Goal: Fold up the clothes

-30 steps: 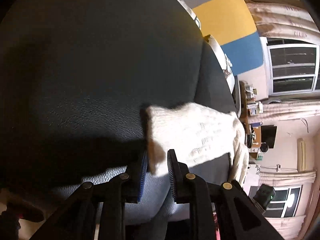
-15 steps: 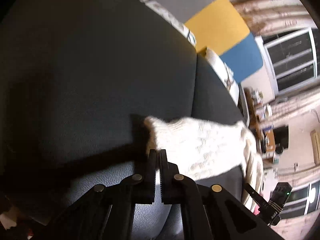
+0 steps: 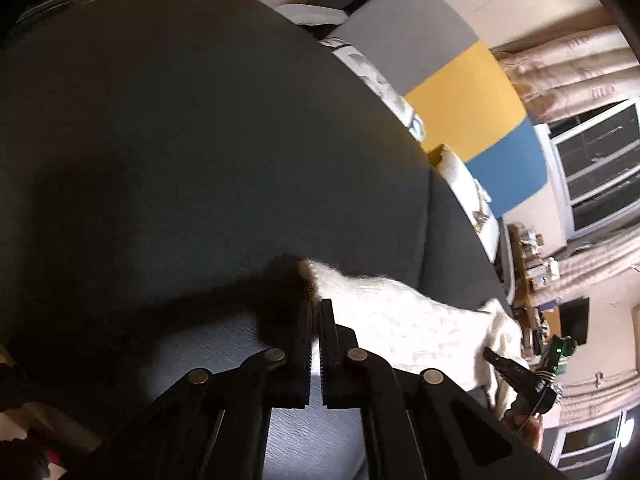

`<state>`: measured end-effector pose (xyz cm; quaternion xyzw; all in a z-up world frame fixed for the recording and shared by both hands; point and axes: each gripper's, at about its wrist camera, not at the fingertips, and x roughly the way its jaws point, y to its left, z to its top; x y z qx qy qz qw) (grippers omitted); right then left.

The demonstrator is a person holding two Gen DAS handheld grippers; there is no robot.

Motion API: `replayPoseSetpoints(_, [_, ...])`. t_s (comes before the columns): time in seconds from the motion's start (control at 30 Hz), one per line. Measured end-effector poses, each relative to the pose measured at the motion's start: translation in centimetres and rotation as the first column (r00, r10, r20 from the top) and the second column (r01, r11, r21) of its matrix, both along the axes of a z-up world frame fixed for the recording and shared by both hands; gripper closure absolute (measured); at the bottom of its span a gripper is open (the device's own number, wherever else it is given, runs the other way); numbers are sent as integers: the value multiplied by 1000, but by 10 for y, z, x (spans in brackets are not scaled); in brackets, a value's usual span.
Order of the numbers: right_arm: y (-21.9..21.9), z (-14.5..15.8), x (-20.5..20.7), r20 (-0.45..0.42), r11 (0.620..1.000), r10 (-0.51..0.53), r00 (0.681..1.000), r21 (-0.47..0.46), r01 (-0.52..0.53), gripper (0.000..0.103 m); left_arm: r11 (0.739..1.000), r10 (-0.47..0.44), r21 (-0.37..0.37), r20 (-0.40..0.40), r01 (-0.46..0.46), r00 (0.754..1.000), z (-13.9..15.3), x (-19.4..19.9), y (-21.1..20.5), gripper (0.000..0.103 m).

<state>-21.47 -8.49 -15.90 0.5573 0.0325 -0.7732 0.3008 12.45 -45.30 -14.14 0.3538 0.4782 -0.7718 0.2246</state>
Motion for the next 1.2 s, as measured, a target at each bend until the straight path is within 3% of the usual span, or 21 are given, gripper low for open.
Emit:
replayPoseSetpoints(0.2, [-39, -3, -10, 15, 1000, -5, 1000, -23, 5, 94, 999, 50, -21, 17, -50, 999, 3, 4, -26, 102])
replayPoseSetpoints(0.5, [-86, -2, -29, 39, 999, -4, 999, -45, 6, 94, 994, 108, -42, 116, -104, 987, -13, -10, -66, 102])
replayPoseSetpoints(0.73, [-84, 28, 3, -78, 991, 96, 992, -89, -103, 94, 996, 88, -18, 112, -87, 990, -18, -12, -69, 101])
replayPoseSetpoints(0.87, [-24, 56, 47, -109, 973, 125, 986, -179, -143, 92, 997, 68, 16, 93, -70, 993, -19, -10, -64, 101])
replayPoseSetpoints(0.97, [46, 76, 70, -147, 975, 60, 987, -202, -89, 76, 997, 66, 41, 83, -70, 994, -20, -4, -60, 101])
replayPoseSetpoints(1.03, [98, 88, 77, -199, 986, -23, 980, -169, -12, 54, 996, 69, 58, 81, -74, 994, -21, 0, -58, 99])
replayPoseSetpoints(1.1, [152, 97, 85, -283, 991, -128, 951, -77, 110, 38, 994, 73, 70, 82, -78, 994, -22, 5, -56, 99])
replayPoseSetpoints(1.13, [167, 96, 85, -289, 989, -149, 946, -49, 141, 32, 994, 74, 77, 82, -80, 994, -23, 7, -55, 99])
replayPoseSetpoints(1.2, [199, 89, 83, -276, 979, -190, 942, 16, 202, 32, 993, 74, 88, 86, -82, 993, -24, 11, -52, 98])
